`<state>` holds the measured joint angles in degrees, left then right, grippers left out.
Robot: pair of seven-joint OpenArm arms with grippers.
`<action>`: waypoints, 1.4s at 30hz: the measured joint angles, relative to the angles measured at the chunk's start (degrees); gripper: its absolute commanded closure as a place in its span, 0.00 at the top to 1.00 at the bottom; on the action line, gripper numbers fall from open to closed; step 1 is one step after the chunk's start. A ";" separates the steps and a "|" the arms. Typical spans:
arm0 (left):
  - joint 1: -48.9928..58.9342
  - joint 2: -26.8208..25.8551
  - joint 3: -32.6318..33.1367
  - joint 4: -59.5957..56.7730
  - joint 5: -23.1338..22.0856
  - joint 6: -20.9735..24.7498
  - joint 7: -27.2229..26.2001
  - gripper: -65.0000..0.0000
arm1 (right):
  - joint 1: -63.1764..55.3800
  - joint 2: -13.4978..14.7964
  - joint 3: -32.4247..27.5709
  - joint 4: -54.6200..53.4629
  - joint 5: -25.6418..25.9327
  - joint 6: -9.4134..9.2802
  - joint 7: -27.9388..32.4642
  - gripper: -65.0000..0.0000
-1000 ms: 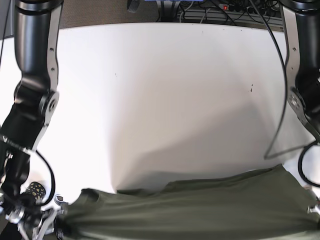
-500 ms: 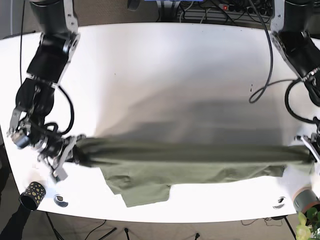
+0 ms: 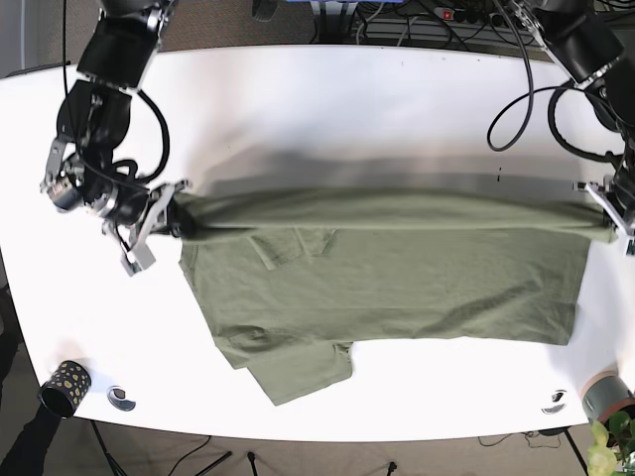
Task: Fold the T-shirt properly
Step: 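Lift the T-shirt edge with both grippers and flick it flat again, then hold the T-shirt's edge with both grippers, pulling it taut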
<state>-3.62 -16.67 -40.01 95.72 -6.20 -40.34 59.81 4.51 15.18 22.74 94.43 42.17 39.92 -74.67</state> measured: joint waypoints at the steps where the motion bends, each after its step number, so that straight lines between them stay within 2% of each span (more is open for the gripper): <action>1: 0.87 0.28 -0.35 0.00 0.26 0.04 0.15 0.01 | -1.05 0.07 0.15 0.00 0.22 -0.07 -0.15 0.00; 8: 5.68 0.72 -1.53 -0.11 -0.17 -0.02 -0.28 0.01 | -6.91 -0.07 1.95 -0.02 3.89 -0.02 -0.15 0.00; 12: 7.93 0.76 -1.97 -0.15 -0.13 0.00 -3.26 0.01 | -9.84 0.07 1.97 0.02 5.97 0.00 0.07 0.00; 14: 8.85 0.70 -2.05 -0.24 -0.22 -0.02 -4.20 0.02 | -11.26 0.07 1.95 0.00 5.75 -0.02 -0.04 0.05; 16: 9.44 0.44 -2.03 -0.72 -0.24 -0.02 -4.17 0.03 | -12.33 0.07 1.90 0.00 5.84 0.00 0.00 0.17; 19: 9.97 0.22 -1.92 -1.95 0.20 0.00 -4.15 0.16 | -13.97 0.28 1.90 0.02 5.92 0.00 0.07 0.36; 21: 10.01 0.22 -1.95 -2.86 0.17 0.00 -4.15 0.33 | -15.15 1.36 1.79 0.00 5.86 0.00 -0.02 0.48; 22: 9.97 0.22 -2.03 -3.54 0.37 0.00 -4.15 0.40 | -15.74 2.14 1.79 0.02 6.08 -0.02 -0.11 0.50; 25: 10.12 -1.01 -2.10 -5.84 0.17 -0.02 -4.17 0.56 | -16.87 3.32 2.08 0.02 5.88 -0.04 0.11 0.50; 26: 10.08 -1.64 -2.10 -6.88 0.15 0.00 -4.28 0.57 | -17.16 3.67 2.01 0.02 5.95 -0.02 0.07 0.50; 32: 10.10 -4.04 -2.64 -8.44 -0.50 0.22 -3.96 0.57 | -18.75 4.35 1.97 7.21 5.81 -0.04 0.09 0.51; 36: 9.75 -3.87 -4.81 -3.96 -8.57 0.20 -4.13 0.57 | -18.03 4.02 1.90 10.84 6.14 0.00 0.76 0.51; 38: 9.49 -4.11 -5.44 -2.91 -11.56 0.22 -4.39 0.57 | -16.94 2.82 1.99 10.67 5.51 0.00 0.44 0.51; 40: 9.31 -4.39 -5.35 -3.08 -12.55 0.22 -4.94 0.57 | -15.58 1.57 1.84 9.86 4.87 -0.02 0.50 0.51; 42: 8.57 -4.20 -4.48 -4.17 -11.69 0.22 -4.83 0.57 | -13.94 0.79 1.51 9.38 2.54 0.02 0.59 0.51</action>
<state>4.95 -20.86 -44.49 91.55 -17.89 -40.12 54.98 -9.43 15.97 24.25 103.81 44.71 39.94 -74.08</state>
